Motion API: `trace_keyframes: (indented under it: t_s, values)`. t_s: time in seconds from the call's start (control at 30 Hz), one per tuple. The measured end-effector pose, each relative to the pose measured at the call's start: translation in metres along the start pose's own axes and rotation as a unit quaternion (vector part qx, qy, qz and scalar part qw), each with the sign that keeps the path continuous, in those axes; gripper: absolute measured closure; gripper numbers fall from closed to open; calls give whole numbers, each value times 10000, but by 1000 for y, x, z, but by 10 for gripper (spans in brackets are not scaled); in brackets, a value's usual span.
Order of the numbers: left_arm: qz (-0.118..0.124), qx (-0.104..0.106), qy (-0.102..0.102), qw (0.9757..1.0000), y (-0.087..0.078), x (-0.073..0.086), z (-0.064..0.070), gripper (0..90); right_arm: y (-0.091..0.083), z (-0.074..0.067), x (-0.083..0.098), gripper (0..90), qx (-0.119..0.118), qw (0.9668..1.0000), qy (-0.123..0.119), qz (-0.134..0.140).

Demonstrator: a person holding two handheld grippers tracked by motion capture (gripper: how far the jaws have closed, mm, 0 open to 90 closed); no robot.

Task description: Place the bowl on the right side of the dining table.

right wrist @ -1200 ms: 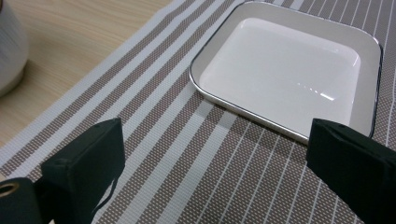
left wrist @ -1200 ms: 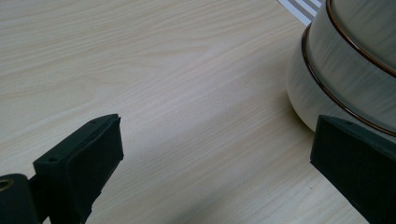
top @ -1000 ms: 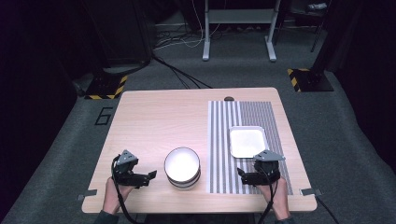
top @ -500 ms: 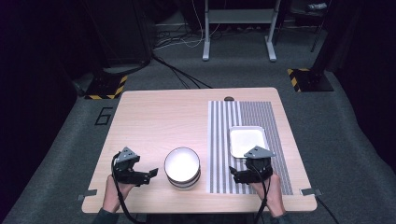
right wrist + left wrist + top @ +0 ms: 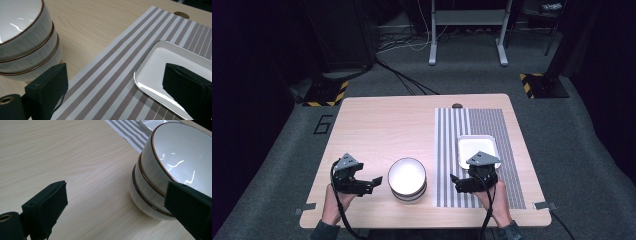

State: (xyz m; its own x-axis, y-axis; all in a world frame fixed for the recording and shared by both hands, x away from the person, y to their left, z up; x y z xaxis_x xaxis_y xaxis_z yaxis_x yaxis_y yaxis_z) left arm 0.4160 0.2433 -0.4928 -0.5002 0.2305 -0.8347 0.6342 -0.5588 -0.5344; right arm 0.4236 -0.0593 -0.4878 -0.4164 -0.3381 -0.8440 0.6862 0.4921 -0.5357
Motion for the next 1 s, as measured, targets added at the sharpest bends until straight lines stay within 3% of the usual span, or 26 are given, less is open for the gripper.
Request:
trace_keyframes:
  t_s: [0.1, 0.3, 0.53, 0.63, 1.0]
  values:
    - [57, 38, 26, 10000, -1, -5, 3, 42, 0, -4, -7, 57, -32, 9999, -107, 18]
    - [78, 88, 133, 9998, 0, -14, 8, 48, 2, -14, -19, 51, -189, 9997, -94, 110]
    - [178, 164, 115, 9996, 0, -23, 13, 53, 7, -31, -35, 47, -448, 9987, -145, 197]
    - [190, 227, 111, 9995, 3, -24, 17, 54, 12, -37, -40, 55, -500, 9982, -278, 200]
    - [87, 387, 151, 9991, 18, -19, 31, 74, 29, -65, -46, 49, -838, 9956, -386, 169]
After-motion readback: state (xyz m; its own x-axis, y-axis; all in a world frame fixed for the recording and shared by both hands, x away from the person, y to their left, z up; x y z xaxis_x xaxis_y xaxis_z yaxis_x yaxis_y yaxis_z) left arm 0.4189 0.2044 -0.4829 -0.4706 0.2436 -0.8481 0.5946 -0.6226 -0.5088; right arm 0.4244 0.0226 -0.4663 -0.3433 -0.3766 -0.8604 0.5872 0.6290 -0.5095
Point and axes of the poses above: each handheld gripper's, and its own axes: y roughly forward along the jaws, x roughly out of its underside, z roughly to its right, the point moved 10 cm from there along y, roughly forward along the jaws, and after that the axes turned 4 degrees about z, right-handed, at the moved point
